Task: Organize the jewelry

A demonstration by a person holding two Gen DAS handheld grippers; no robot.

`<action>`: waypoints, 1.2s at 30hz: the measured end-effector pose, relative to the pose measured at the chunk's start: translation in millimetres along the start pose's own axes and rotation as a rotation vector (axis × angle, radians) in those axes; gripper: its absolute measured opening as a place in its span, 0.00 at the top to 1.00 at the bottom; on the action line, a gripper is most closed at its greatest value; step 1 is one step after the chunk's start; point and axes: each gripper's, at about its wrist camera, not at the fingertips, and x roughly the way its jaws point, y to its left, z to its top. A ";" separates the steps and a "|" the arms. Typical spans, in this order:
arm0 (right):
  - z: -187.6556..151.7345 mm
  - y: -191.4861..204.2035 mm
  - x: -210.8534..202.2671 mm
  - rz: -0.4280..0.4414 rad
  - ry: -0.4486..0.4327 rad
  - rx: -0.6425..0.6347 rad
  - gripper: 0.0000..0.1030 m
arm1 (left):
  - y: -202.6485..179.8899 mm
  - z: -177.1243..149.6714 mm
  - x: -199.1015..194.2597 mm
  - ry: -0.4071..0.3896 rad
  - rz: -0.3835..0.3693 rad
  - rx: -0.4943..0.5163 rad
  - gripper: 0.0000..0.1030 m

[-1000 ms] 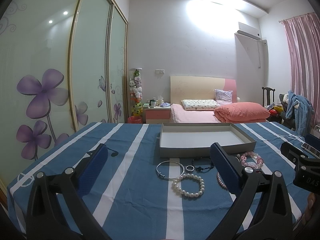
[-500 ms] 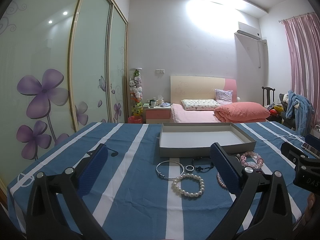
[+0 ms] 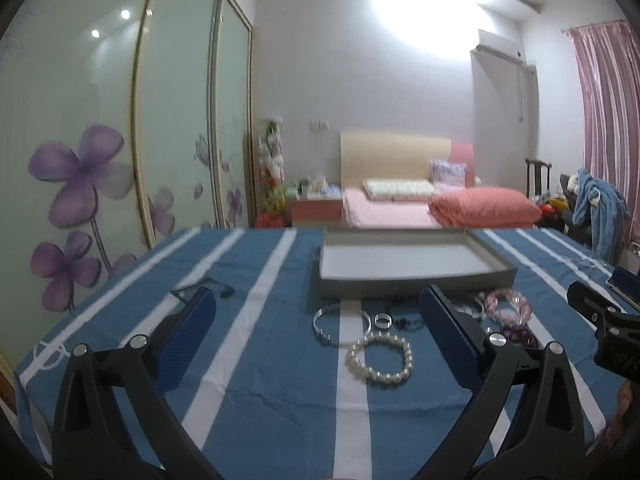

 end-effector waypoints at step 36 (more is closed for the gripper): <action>-28.5 -13.8 104.4 -0.002 0.506 -0.026 0.76 | -5.5 -32.1 118.5 0.556 -0.150 -0.043 0.04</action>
